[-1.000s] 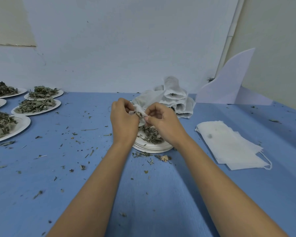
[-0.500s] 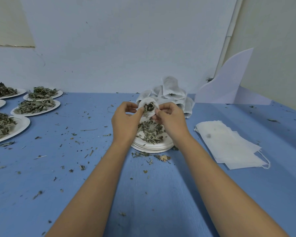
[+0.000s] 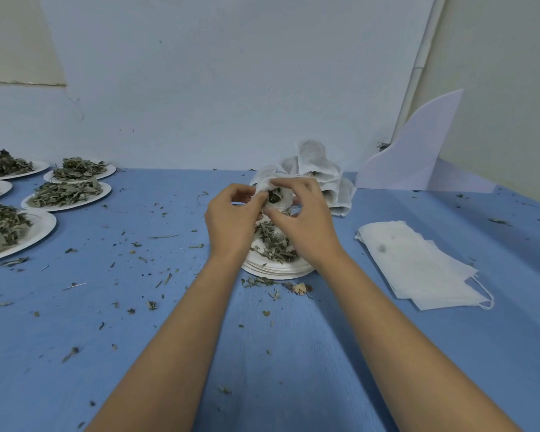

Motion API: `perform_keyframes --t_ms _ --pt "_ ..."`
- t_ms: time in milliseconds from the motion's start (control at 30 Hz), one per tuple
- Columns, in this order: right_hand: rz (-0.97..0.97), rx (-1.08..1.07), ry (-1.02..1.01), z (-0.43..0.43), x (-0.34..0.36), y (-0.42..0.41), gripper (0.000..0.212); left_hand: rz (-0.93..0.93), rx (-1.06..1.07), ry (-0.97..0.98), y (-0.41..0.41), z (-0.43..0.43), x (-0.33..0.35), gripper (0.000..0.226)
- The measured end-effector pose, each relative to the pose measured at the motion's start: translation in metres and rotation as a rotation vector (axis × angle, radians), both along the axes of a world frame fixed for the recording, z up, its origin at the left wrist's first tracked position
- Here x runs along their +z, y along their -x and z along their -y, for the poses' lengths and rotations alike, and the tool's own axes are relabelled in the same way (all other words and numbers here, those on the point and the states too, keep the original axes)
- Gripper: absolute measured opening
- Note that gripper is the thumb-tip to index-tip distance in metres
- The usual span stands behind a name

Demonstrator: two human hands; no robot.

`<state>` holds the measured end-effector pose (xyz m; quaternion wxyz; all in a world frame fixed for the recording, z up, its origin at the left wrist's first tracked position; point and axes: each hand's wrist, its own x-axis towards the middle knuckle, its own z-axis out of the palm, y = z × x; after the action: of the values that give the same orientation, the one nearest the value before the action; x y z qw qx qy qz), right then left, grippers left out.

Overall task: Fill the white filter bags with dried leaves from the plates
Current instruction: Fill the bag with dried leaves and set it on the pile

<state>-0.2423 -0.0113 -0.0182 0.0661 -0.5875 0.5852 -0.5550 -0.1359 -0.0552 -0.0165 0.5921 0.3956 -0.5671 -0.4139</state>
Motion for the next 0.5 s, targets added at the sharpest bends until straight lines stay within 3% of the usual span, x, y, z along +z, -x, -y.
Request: perform_keyframes --t_ms 267,500 --pt "0.123 -0.050 -0.024 -0.0004 0.0045 0.0024 0.029 -0.169 -0.222 -0.104 -0.0024 -0.0001 0.0018 0.010" --pt "0.086 -0.128 0.013 0.0010 0.0010 0.0021 0.019 -0.112 -0.312 -0.079 -0.0039 -0.0044 0.0023 0.013"
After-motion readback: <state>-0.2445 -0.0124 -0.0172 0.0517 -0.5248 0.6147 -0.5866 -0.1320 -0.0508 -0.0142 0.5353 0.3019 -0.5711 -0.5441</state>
